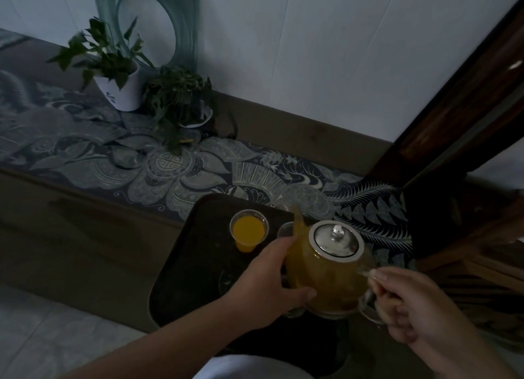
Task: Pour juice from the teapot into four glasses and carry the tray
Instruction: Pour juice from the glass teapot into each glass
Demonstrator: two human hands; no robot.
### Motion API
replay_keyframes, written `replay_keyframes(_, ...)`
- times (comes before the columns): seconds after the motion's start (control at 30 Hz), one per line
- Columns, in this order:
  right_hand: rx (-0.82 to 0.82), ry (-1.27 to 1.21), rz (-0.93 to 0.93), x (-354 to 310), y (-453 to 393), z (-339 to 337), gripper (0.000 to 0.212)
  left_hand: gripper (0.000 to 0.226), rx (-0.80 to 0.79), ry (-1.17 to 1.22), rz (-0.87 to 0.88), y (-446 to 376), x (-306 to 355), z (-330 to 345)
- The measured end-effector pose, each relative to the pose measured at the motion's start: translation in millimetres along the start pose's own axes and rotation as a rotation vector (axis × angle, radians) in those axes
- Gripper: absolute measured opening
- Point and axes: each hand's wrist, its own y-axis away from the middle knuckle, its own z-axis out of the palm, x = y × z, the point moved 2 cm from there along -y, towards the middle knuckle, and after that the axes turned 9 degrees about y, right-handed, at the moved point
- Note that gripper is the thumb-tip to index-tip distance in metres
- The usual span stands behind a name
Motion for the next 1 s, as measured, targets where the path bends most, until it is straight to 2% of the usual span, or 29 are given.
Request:
replay_keyframes(0.13,0.024,-0.001,-0.005,5.4,7.9,-15.0,0.026,0.082,-0.034,0.009,-0.020,-12.4,-4.8,18.6)
replay_keyframes(0.23,0.056,0.031,0.034,12.0,6.9,-25.4,0.036,0.084,-0.042,-0.046,-0.020,-19.3,-9.7,30.9)
replay_keyframes(0.67,0.044,0.205,0.118,10.6,-4.7,-40.0,0.040,0.082,-0.069,-0.072,-0.116,-27.7,-31.3,62.0)
replay_keyframes(1.0,-0.005,0.310,0.183,-2.1,-16.2,-41.4,0.033,0.084,-0.063,-0.030,-0.179,-29.9,-38.7,63.7)
